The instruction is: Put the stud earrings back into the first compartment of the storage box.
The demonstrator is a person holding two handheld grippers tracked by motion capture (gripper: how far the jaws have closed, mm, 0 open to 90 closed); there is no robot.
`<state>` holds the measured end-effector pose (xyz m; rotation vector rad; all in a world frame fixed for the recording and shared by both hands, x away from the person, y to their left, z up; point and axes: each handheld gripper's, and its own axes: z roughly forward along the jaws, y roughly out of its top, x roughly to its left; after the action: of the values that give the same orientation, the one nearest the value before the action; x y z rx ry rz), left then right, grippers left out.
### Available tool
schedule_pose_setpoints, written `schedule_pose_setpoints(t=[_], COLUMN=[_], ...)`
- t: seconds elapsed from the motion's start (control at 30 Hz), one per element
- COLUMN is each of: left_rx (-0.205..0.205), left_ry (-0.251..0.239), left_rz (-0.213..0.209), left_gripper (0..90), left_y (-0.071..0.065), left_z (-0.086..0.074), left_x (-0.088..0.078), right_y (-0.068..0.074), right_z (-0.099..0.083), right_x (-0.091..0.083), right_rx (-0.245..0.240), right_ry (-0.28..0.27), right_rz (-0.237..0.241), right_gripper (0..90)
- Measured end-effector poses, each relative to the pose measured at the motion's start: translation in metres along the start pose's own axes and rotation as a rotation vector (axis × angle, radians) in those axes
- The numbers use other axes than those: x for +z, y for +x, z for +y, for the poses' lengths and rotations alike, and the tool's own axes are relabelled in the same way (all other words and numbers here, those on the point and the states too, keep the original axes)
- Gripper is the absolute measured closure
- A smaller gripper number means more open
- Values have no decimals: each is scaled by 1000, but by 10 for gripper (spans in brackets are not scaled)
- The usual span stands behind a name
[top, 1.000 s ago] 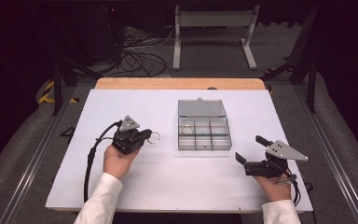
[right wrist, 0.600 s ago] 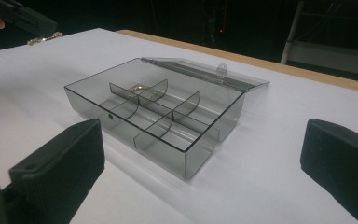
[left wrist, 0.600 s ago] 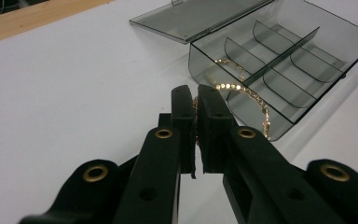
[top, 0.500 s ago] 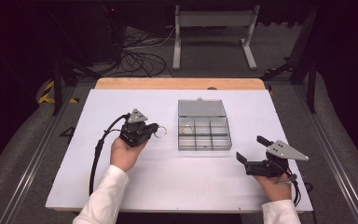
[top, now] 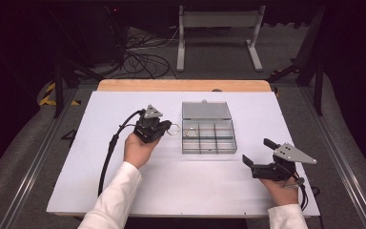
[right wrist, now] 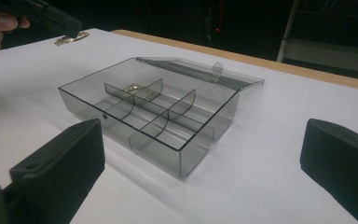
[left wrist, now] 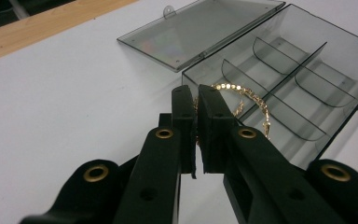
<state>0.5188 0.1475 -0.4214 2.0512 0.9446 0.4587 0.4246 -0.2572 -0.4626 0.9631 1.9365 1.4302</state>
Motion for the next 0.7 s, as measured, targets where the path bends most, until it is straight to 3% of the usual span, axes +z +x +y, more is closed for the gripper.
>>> schedule_pose_setpoints(t=[0.3, 0.7], left_rx=[33, 62], left_ry=[14, 55], left_rz=[9, -7], left_gripper=[863, 863], left_y=[-2, -13], left_z=[18, 25], left_x=[16, 42], right_y=[-1, -3], right_z=[-1, -1], right_x=[1, 0], right_rx=[5, 1], right_ry=[9, 16], right_rz=[-5, -15], right_gripper=[3, 3])
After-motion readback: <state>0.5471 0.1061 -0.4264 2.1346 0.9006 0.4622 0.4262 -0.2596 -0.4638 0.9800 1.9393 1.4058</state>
